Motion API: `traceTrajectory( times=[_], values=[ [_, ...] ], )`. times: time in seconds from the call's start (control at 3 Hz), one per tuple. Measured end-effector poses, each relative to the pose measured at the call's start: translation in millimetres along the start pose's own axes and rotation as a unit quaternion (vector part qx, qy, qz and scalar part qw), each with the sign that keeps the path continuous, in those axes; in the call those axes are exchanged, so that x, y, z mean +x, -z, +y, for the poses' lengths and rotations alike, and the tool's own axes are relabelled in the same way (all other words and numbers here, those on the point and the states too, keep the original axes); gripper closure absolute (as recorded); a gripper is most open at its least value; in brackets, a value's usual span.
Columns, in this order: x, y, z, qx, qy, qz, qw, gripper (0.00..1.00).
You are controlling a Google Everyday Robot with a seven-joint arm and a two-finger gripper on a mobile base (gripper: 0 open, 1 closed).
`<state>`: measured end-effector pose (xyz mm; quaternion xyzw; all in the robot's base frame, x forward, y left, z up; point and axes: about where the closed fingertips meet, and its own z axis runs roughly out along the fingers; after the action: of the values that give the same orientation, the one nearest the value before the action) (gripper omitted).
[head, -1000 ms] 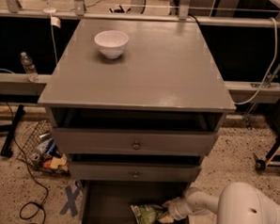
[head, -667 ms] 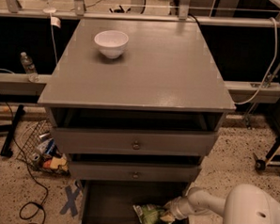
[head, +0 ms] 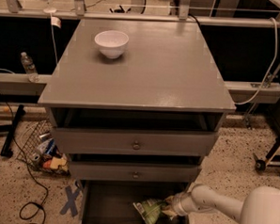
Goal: Pick green jalapeno chip bag from bottom drawer and place on counter
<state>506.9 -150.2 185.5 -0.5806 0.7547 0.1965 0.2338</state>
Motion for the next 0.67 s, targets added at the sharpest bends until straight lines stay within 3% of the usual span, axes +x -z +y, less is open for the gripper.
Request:
traceTrajectory(
  times=[0.67],
  values=[
    [-1.5,42.7,0.1,0.000,0.005,-0.022,0.9997,1.00]
  ],
)
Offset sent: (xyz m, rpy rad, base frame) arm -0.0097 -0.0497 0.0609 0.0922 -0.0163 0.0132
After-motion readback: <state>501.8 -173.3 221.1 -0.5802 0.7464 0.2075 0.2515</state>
